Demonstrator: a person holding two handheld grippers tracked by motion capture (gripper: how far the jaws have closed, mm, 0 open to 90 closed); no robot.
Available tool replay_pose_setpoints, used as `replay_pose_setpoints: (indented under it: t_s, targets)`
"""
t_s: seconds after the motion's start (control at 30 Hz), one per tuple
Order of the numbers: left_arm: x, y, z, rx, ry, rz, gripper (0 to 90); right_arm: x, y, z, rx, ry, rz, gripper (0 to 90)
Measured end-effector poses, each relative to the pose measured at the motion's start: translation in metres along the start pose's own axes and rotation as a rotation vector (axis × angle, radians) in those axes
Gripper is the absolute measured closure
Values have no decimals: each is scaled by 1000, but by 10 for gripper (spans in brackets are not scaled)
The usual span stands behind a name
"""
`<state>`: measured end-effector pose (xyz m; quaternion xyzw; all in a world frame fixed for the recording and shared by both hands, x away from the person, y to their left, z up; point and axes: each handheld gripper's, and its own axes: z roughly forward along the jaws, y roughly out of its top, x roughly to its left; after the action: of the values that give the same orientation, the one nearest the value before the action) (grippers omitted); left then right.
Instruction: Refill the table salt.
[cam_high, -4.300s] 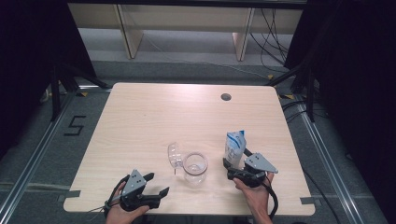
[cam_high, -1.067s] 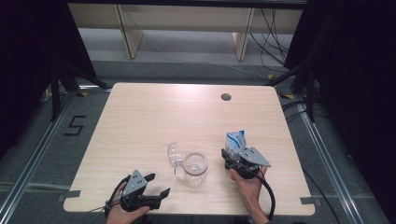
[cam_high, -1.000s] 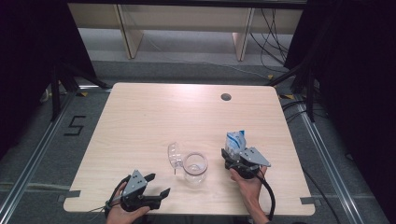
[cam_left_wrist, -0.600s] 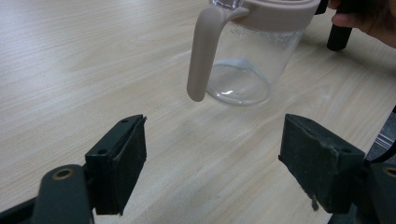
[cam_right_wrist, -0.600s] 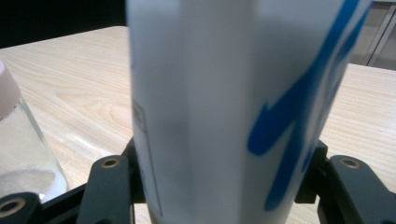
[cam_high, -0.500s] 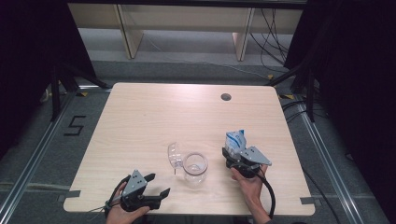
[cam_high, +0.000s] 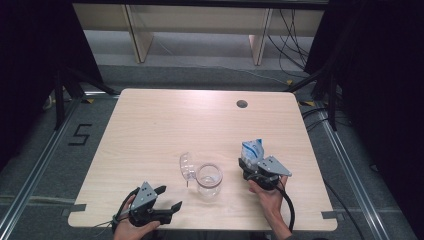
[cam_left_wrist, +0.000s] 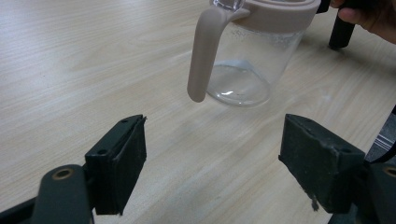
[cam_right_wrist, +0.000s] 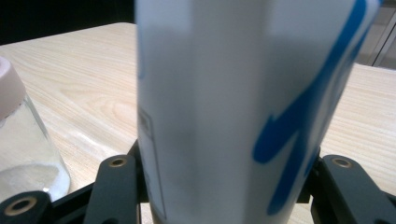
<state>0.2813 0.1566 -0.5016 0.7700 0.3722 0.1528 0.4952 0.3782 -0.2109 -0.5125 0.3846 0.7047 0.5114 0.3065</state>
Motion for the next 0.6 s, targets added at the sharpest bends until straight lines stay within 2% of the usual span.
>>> replay_pose_setpoints:
  t_s: [0.07,0.1,0.17,0.23,0.33,0.37,0.47,0.5,0.53,0.6]
  targets:
    - [0,0,0,-1,-1,0,222,3,1,-1,10,-6,2,464]
    - [0,0,-1,3,5,2,222,3,2,0,1,3,-31,464]
    - [0,0,-1,2,8,0,222,8,5,-2,11,-4,-16,464]
    - [0,0,-1,1,6,8,222,8,9,-3,-11,9,-71,465]
    - [0,0,-1,3,9,1,222,14,16,-8,-1,26,-89,465]
    - [0,0,-1,2,8,1,222,16,18,-9,-16,25,-111,465]
    - [0,0,-1,3,9,1,222,18,21,-10,-30,48,-114,466]
    - [0,0,-1,3,10,1,222,18,22,-11,-28,40,-141,466]
    - [0,0,-1,1,7,0,222,18,23,-12,-27,30,-202,466]
    - [1,0,-1,-2,4,0,222,19,24,-13,-28,41,-192,466]
